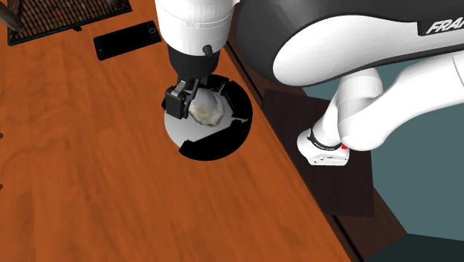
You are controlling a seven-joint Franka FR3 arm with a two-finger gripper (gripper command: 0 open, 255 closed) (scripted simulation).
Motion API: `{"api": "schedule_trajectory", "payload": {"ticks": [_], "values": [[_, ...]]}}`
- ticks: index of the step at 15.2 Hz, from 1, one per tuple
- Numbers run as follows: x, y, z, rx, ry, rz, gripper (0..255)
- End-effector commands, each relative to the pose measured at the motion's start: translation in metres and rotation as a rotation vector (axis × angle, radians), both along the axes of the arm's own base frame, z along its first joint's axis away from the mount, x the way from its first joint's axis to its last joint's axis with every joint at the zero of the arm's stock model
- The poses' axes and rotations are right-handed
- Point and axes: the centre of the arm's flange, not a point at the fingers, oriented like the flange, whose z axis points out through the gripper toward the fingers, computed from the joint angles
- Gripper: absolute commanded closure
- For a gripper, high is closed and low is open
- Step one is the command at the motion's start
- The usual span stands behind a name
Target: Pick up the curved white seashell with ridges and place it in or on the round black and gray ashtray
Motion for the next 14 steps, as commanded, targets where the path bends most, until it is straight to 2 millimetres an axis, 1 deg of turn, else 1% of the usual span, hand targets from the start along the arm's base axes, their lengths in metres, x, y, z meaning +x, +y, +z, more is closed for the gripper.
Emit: {"api": "schedule_trajectory", "payload": {"ticks": [1, 2, 5, 6, 14], "values": [[0.000, 0.000, 0.000, 0.000, 0.000, 0.000, 0], [0.000, 0.000, 0.000, 0.000, 0.000, 0.000, 0], [-0.008, -0.002, 0.039, 0.000, 0.000, 0.000, 0], [-0.010, -0.002, 0.049, 0.000, 0.000, 0.000, 0], [-0.010, -0.002, 0.049, 0.000, 0.000, 0.000, 0]]}}
